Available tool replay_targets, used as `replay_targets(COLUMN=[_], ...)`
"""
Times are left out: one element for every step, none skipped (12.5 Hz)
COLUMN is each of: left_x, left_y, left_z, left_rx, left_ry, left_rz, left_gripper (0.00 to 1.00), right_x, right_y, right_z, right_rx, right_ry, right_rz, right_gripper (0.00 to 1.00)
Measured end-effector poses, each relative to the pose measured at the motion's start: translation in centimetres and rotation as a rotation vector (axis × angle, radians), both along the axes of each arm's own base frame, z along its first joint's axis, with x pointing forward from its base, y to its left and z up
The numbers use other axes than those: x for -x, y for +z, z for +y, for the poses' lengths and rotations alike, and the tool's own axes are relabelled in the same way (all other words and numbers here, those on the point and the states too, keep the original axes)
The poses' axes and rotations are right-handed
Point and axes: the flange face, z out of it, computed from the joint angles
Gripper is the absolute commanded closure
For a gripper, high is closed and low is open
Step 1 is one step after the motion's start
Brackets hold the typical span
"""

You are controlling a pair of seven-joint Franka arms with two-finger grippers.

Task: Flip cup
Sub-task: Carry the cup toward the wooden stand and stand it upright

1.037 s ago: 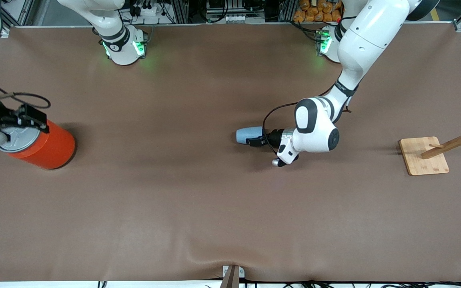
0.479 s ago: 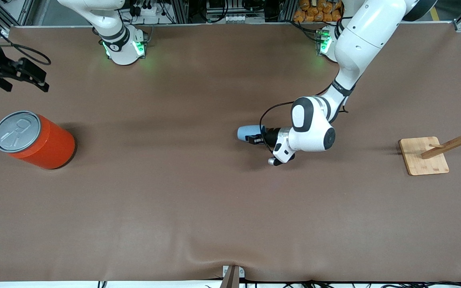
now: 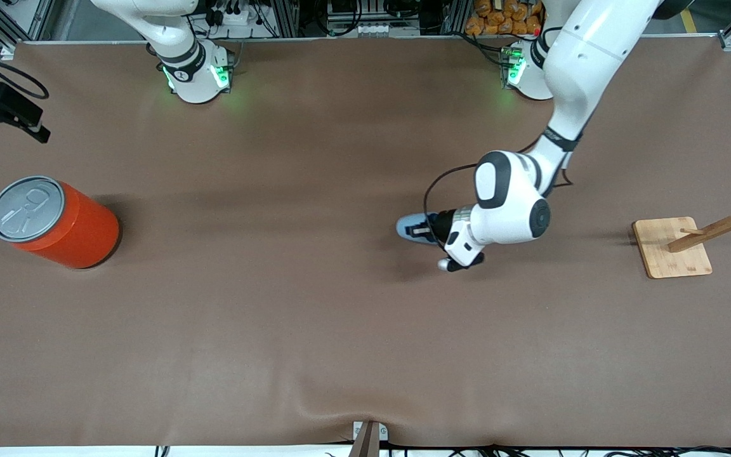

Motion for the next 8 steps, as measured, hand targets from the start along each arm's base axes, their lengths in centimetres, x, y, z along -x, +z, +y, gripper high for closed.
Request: replay_targets(left_x=[-1.1,-2.1,-2.7,-3.2,-3.7,-4.1,-4.4,-4.7], left_y=[2.0,3.8,5.3,6.2,6.6,6.5,6.3,6.1], left_z=[1.2,2.5,3.7,4.7,5.8,6.9,8.0,8.9], left_rx=[-0.057,-0.111,-0.162,-0.224,-0.3,-0.385,-0.469,-0.531], left_ry=[-0.014,-0.02,-0.021,-0.022,-0.02,-0.017,-0.012,-0.007], left_rz=[-0.056,-0.103,-0.141,-0.17,-0.193,-0.213,-0.232,-0.248], left_gripper=[1.0,1.0,1.0,1.0,1.0,1.0,1.0,1.0], right_x=[-0.1,-0.2,-0.5,-0.6,-0.7,-0.5,-0.2,-0.1], right_y=[0.0,-0.2,-0.2,-0.1,0.3,0.6,0.8,0.8], right_z=[-0.8,-1.4,-1.7,-1.6,-1.4,-1.0,-0.4,0.2], right_rx=[-0.021,-0.028,-0.03,-0.029,-0.029,-0.029,-0.028,-0.027], right_ry=[-0.014,-0.027,-0.031,-0.029,-0.024,-0.016,-0.003,0.009], right_rz=[0.007,0.012,0.012,0.009,0.002,0.004,0.017,0.025], right_gripper=[0.0,0.0,0.0,0.0,0.0,0.0,0.0,0.0])
